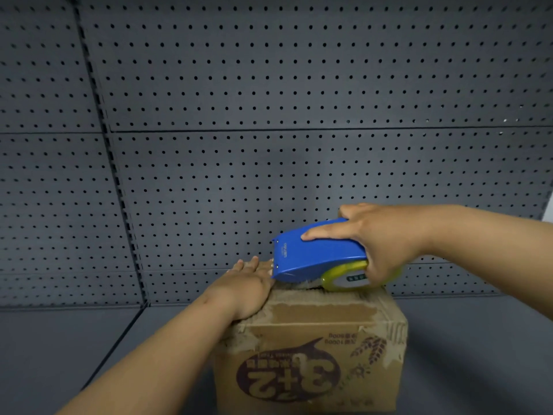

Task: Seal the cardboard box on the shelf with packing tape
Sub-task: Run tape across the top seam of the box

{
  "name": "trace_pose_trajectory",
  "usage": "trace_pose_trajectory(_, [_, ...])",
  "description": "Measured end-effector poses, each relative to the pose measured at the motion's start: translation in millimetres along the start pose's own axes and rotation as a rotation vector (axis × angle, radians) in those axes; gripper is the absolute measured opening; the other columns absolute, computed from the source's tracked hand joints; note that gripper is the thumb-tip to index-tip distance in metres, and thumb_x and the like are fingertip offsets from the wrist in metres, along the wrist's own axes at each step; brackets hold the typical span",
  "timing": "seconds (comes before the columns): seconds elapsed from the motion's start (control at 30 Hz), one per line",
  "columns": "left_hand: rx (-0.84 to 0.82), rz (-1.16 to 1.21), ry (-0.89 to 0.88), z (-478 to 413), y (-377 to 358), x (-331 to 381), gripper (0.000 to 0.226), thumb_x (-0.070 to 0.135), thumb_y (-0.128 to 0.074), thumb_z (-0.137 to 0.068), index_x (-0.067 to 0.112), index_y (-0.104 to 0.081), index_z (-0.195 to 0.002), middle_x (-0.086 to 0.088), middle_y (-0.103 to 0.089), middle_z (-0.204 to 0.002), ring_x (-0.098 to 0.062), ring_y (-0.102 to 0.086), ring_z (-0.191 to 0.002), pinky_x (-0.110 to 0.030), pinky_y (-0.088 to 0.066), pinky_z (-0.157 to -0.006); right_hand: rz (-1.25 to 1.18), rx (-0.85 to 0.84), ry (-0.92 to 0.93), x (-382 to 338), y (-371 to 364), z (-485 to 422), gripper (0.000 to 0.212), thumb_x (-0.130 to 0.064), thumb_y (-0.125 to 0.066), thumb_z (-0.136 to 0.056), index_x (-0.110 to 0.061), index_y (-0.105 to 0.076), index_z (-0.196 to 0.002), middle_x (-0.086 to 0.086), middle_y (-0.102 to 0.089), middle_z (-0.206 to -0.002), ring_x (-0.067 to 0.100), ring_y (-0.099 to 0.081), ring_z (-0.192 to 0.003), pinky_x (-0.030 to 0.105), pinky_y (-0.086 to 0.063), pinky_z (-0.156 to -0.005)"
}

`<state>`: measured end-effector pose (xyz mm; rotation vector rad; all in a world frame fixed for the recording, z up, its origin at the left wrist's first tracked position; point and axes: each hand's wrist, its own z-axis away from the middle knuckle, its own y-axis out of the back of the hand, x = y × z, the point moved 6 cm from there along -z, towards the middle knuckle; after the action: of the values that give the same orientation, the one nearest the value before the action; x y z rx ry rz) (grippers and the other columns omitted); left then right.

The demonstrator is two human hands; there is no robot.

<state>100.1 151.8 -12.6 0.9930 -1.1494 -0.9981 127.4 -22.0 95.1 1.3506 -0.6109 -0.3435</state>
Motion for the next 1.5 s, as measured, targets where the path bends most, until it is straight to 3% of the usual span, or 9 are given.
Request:
trace_pose_trajectory(0.17, [-0.012, 0.048, 0.030, 0, -1, -1, 0.051, 0.038, -0.006, -0.099, 0.033, -0.001, -0.150, -0.001, 0.004, -0.161, -0.024, 0.008, -0.147, -0.035, 0.002, -0.119, 0.015, 0.032, 0.019, 4, -1, 1, 0.094, -0.040, -0.069, -0.075, -0.071, 0.003, -0.127, -0.012, -0.028, -0.088, 0.003, -0.035, -0.077, 0.025, -0.039, -0.060])
trace_pose_trajectory(0.4, [0.004, 0.032, 0.011, 17, 7, 14, 0.050, 0.031, -0.006, -0.101, 0.024, -0.001, -0.151, -0.001, 0.002, -0.161, -0.018, 0.005, -0.148, -0.027, 0.003, -0.116, 0.029, -0.005, 0.027, 4, -2, 10, 0.099, -0.032, -0.067, -0.072, -0.071, 0.007, -0.126, -0.011, -0.029, -0.091, 0.008, -0.041, -0.080, 0.028, -0.047, -0.069])
trace_pose_trajectory(0.53, [-0.005, 0.049, 0.048, 12, 4, 8, 0.053, 0.041, -0.005, -0.099, 0.028, -0.004, -0.151, -0.002, 0.002, -0.161, -0.021, 0.005, -0.148, -0.031, 0.002, -0.117, 0.016, -0.011, 0.020, 11, -2, 14, 0.100, -0.031, -0.065, -0.071, -0.070, 0.008, -0.127, -0.007, -0.030, -0.095, 0.012, -0.043, -0.085, 0.031, -0.049, -0.072])
trace_pose_trajectory(0.7, [0.004, 0.061, 0.057, 5, 1, 1, 0.055, 0.047, -0.006, -0.098, 0.032, -0.006, -0.150, -0.001, 0.003, -0.161, -0.023, 0.006, -0.148, -0.036, 0.000, -0.119, 0.037, -0.016, 0.052, 18, -4, 19, 0.100, -0.032, -0.066, -0.073, -0.069, 0.008, -0.128, -0.010, -0.029, -0.092, 0.005, -0.039, -0.076, 0.023, -0.039, -0.063])
trace_pose_trajectory(0.9, [-0.002, 0.073, 0.068, 6, 2, 3, 0.055, 0.045, -0.010, -0.099, 0.029, -0.006, -0.151, 0.001, 0.005, -0.161, -0.022, 0.007, -0.148, -0.037, 0.000, -0.118, 0.032, -0.030, 0.035, 43, -8, 41, 0.099, -0.039, -0.064, -0.071, -0.077, 0.014, -0.117, -0.011, -0.032, -0.096, 0.006, -0.043, -0.081, 0.028, -0.047, -0.074])
trace_pose_trajectory(1.0, [-0.005, 0.077, 0.068, 6, 2, 2, 0.055, 0.046, -0.010, -0.098, 0.031, -0.005, -0.151, 0.002, 0.006, -0.161, -0.020, 0.007, -0.148, -0.037, 0.001, -0.118, 0.029, -0.016, 0.036, 56, -12, 46, 0.099, -0.039, -0.064, -0.072, -0.079, 0.017, -0.113, -0.014, -0.031, -0.096, 0.006, -0.043, -0.083, 0.022, -0.043, -0.072])
trace_pose_trajectory(1.27, [-0.022, -0.029, 0.097, 4, 2, 3, 0.056, 0.046, -0.014, -0.098, 0.030, -0.001, -0.150, 0.002, 0.008, -0.161, -0.021, 0.007, -0.148, -0.036, 0.000, -0.118, -0.133, -0.058, -0.032, 99, -46, 76, 0.096, -0.044, -0.061, -0.064, -0.082, 0.013, -0.112, -0.011, -0.039, -0.104, 0.011, -0.051, -0.092, 0.023, -0.047, -0.082])
trace_pose_trajectory(1.4, [-0.022, -0.085, 0.113, 3, 1, 3, 0.056, 0.047, -0.013, -0.098, 0.032, 0.001, -0.150, 0.001, 0.009, -0.160, -0.021, 0.006, -0.148, -0.038, 0.000, -0.118, -0.135, -0.079, -0.047, 101, -55, 67, 0.096, -0.034, -0.063, -0.069, -0.080, 0.007, -0.116, -0.015, -0.037, -0.102, 0.009, -0.049, -0.088, 0.019, -0.044, -0.076])
trace_pose_trajectory(1.5, [0.003, -0.262, 0.145, 3, 4, 1, 0.056, 0.050, -0.008, -0.097, 0.035, 0.005, -0.149, -0.001, 0.010, -0.160, -0.019, 0.007, -0.148, -0.043, 0.005, -0.118, -0.155, -0.079, -0.056, 102, -57, 63, 0.094, -0.029, -0.064, -0.070, -0.078, 0.003, -0.116, -0.016, -0.036, -0.099, 0.007, -0.049, -0.085, 0.014, -0.040, -0.069])
